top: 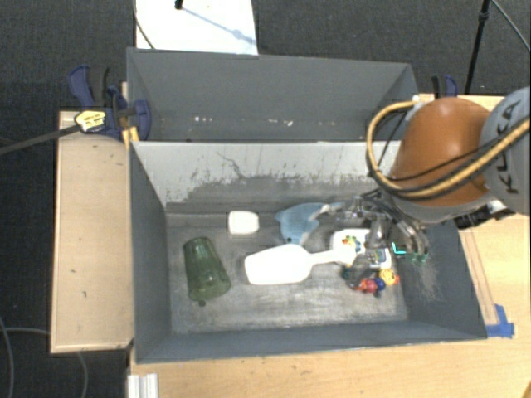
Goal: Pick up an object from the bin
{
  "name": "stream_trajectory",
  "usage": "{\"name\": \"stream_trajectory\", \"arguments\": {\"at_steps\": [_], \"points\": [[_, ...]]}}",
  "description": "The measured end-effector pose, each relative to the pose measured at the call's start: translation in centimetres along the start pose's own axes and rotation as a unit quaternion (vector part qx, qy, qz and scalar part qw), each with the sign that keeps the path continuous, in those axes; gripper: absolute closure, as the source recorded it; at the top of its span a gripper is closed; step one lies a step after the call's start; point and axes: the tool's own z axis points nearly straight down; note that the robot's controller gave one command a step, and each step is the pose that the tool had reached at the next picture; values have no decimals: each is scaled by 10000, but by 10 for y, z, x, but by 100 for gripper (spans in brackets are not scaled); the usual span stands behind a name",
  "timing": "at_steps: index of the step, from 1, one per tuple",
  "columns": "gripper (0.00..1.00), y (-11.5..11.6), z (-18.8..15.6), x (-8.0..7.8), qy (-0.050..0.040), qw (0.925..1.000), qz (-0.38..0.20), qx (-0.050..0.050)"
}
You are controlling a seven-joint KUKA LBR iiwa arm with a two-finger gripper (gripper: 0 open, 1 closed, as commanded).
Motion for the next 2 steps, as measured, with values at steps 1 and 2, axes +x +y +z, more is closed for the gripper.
{"name": "stream_trajectory", "arguments": {"at_steps": [1, 2], "points": [[0, 0, 0, 0, -7, 10000, -4, 1], [0, 18, 47, -21, -24, 9983, -586, 2]]}}
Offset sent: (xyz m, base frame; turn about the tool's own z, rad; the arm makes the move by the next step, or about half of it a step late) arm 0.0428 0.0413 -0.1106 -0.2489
